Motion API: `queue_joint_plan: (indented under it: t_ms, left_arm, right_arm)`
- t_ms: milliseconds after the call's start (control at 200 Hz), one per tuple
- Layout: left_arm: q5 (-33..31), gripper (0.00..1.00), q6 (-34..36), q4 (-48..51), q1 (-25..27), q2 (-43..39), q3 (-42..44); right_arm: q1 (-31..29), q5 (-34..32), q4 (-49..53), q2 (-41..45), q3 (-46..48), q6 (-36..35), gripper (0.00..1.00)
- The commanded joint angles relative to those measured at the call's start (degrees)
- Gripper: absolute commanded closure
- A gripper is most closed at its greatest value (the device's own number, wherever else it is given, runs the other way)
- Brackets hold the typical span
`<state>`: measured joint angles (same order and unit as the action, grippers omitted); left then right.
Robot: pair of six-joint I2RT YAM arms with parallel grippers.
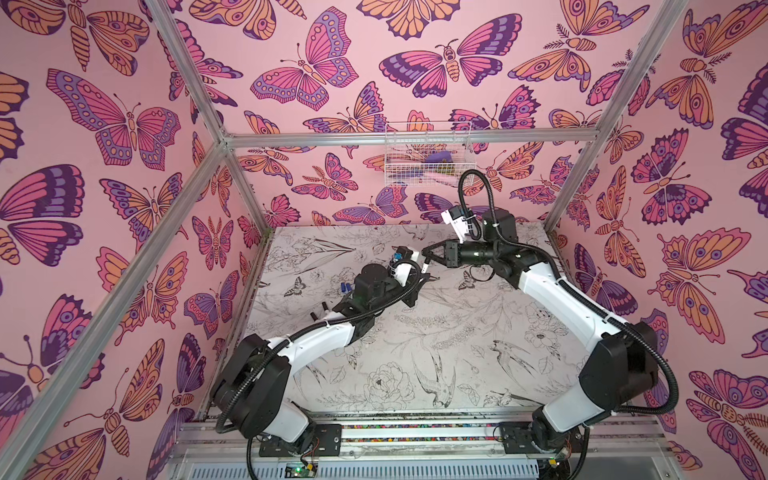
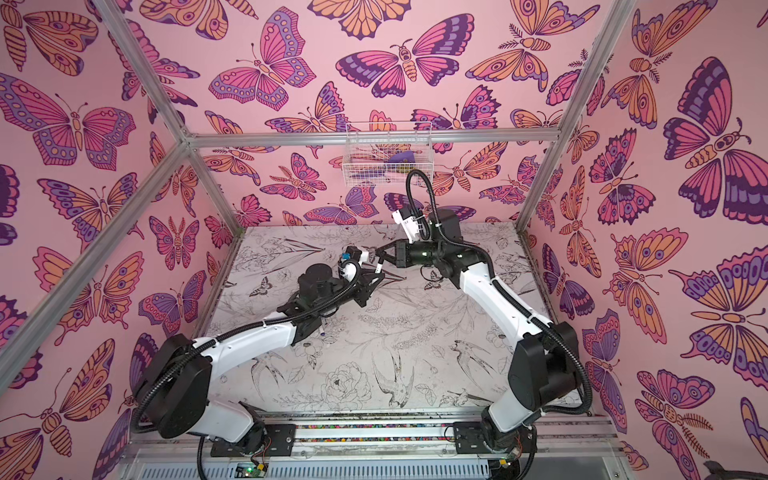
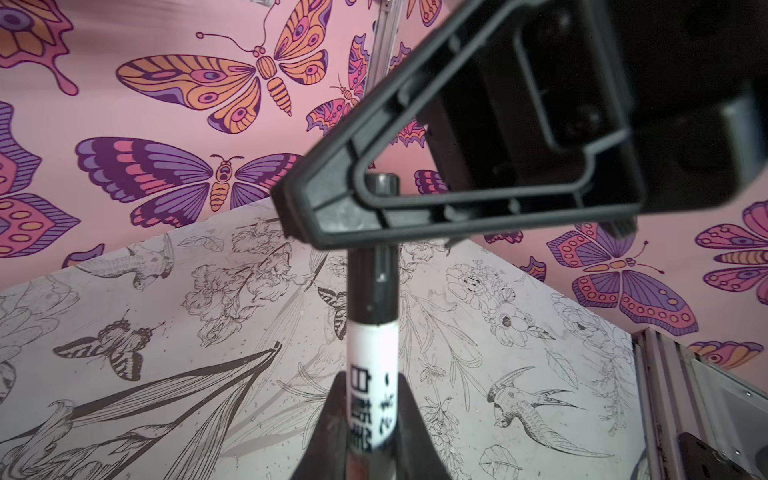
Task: Insert the pens into the pen caps
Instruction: 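Press the black cap down onto the marker with the right gripper, then release the cap and withdraw the right gripper while the left gripper lowers the marker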
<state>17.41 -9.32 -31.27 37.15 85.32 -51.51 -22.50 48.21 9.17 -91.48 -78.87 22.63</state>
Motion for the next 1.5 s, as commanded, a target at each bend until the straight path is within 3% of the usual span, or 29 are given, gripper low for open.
queue_joint_plan:
  t_ms: [0,75,145,381,591,666,836,1076,1222,1392,1497]
  left_arm:
    - [-4.1,1.00,-3.7,-33.4,-2.9,-4.1,-8.0]
    - [-4.4,1.00,-4.3,-33.6,-2.7,-3.4,-7.9]
    - [-5.0,1.00,-4.2,-33.9,-2.7,-2.7,-8.3]
    - [-4.8,1.00,1.5,-32.8,-3.0,-0.7,-13.4]
    - [-4.3,1.00,-3.3,-34.7,-5.0,-0.7,-13.5]
    - [-3.9,1.00,-3.5,-34.3,-5.1,-1.1,-12.8]
    - [-3.8,1.00,-3.2,-33.0,-5.1,-1.4,-12.3]
    - [-5.4,1.00,-6.5,-29.1,-5.1,-4.0,-6.8]
    - [-8.2,1.00,-10.6,-27.0,-4.1,-5.6,2.4]
    - [-12.6,1.00,-15.0,-26.1,-3.0,-3.8,15.2]
    - [-16.0,1.00,-17.8,-29.2,-3.0,-0.7,21.7]
  right_arm:
    - [-5.1,4.5,25.0,-5.2,3.8,-2.2,1.00]
    - [-9.6,-2.8,34.7,-7.5,0.5,-10.9,1.00]
    - [-12.8,-8.3,39.7,-9.7,-1.4,-14.3,1.00]
    - [-9.9,-0.4,33.4,-9.0,1.6,-9.2,1.00]
    - [-2.3,5.5,20.3,-5.5,7.8,2.1,1.00]
    - [-4.2,4.6,22.3,-6.3,7.5,0.4,1.00]
    - [-12.3,-6.3,36.3,-11.1,1.7,-10.5,1.00]
    - [-9.1,-0.8,30.1,-10.4,1.1,-5.9,1.00]
    - [-8.6,2.6,24.2,-10.2,-1.5,-2.1,0.66]
    - [-5.6,8.3,-2.5,-7.7,2.1,17.4,0.42]
    - [-4.2,8.7,-10.8,-6.1,3.6,21.9,0.30]
